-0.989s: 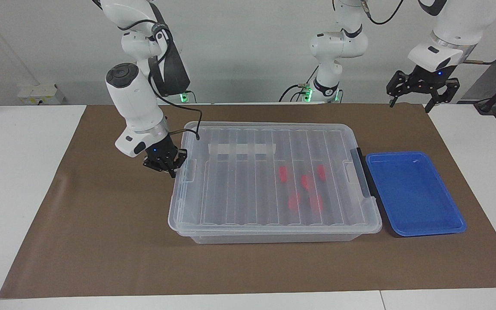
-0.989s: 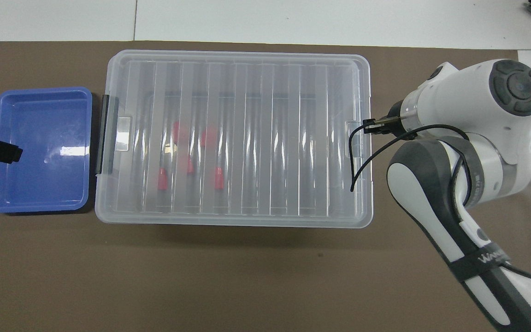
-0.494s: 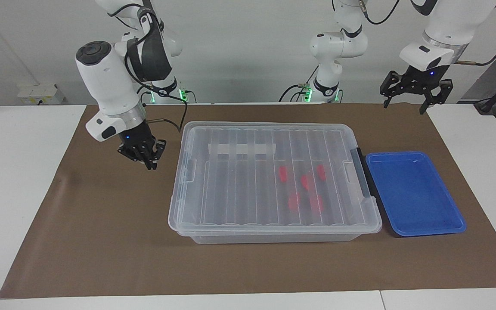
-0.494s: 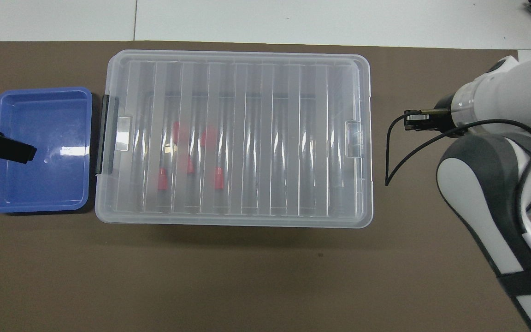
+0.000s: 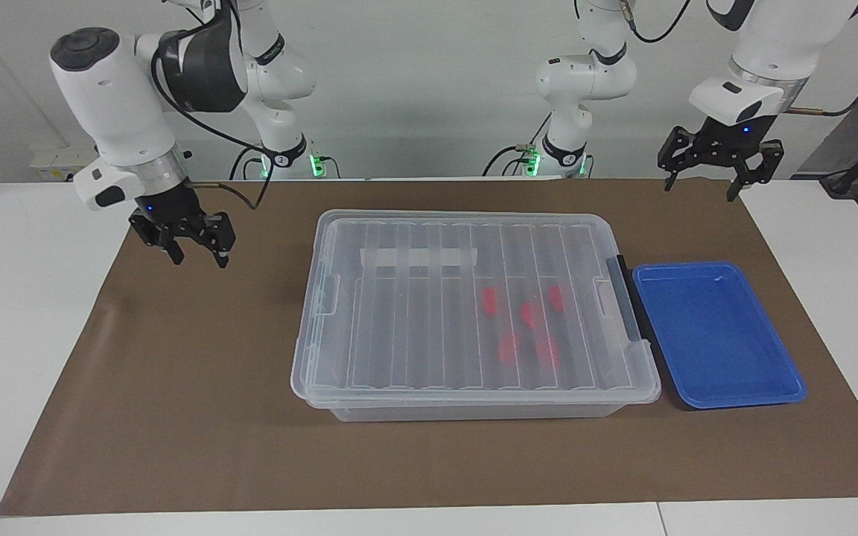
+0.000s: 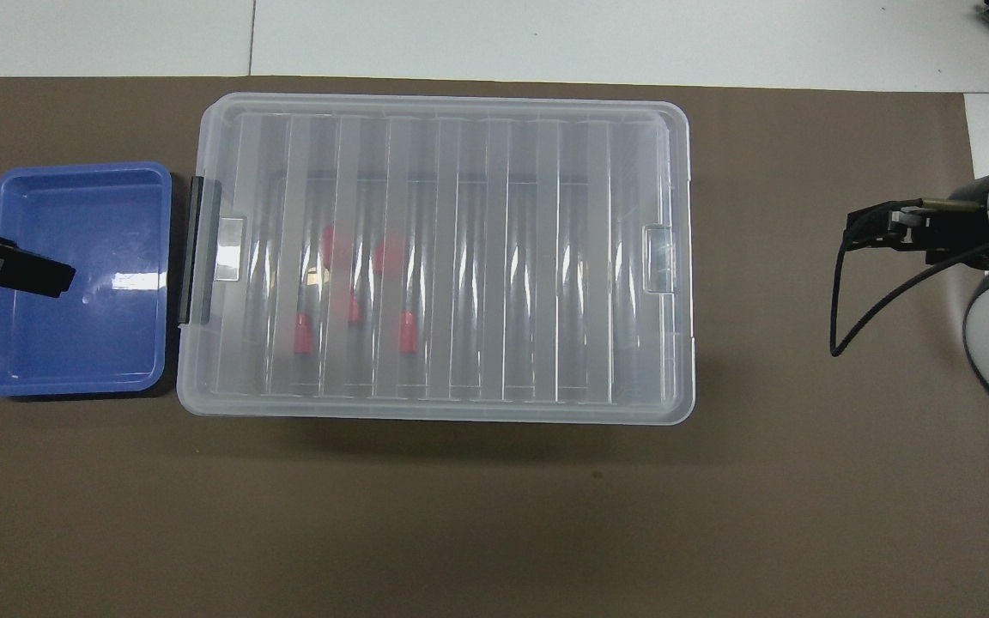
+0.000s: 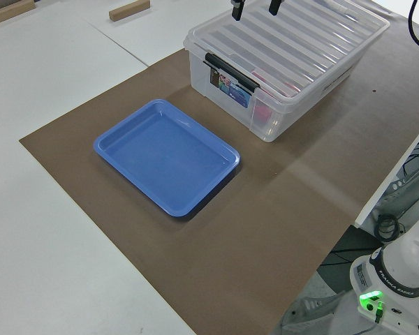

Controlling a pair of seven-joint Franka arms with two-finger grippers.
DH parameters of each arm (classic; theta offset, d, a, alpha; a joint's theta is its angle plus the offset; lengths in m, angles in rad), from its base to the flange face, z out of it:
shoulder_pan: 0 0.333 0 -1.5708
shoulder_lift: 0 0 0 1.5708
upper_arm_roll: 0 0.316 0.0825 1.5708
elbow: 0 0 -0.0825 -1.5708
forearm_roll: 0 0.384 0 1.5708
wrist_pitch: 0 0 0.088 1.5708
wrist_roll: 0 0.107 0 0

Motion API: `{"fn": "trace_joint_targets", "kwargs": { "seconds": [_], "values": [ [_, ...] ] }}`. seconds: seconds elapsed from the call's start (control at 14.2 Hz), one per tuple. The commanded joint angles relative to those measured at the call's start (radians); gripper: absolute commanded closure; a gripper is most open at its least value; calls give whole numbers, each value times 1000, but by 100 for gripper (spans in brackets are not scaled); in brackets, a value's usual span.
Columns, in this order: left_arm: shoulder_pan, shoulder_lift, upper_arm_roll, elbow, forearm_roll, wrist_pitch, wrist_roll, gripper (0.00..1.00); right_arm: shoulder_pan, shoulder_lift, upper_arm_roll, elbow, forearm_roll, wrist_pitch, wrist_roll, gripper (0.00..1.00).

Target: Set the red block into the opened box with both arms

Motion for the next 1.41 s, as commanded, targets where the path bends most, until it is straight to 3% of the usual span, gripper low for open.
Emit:
{"fn": "trace_joint_targets", "kwargs": {
  "seconds": [0.0,0.28,0.78,0.99,1.34],
  "values": [
    [3,-32,-12,-46,9,21,-60,0,-1,0,-9,75,-22,-105,45,0],
    [15,-37,-6,-48,15,31,-59,0,-1,19,-7,168,-59,-218,46,0],
    [12,-6,9,-14,3,67,-56,0,14,-32,-3,122,-51,-262,32,0],
    [8,86,14,84,-14,3,-59,0,14,-37,-1,120,-37,-296,24,0],
    [8,78,24,75,-8,-35,-54,0,14,-37,6,117,-45,-284,4,0]
  ]
}}
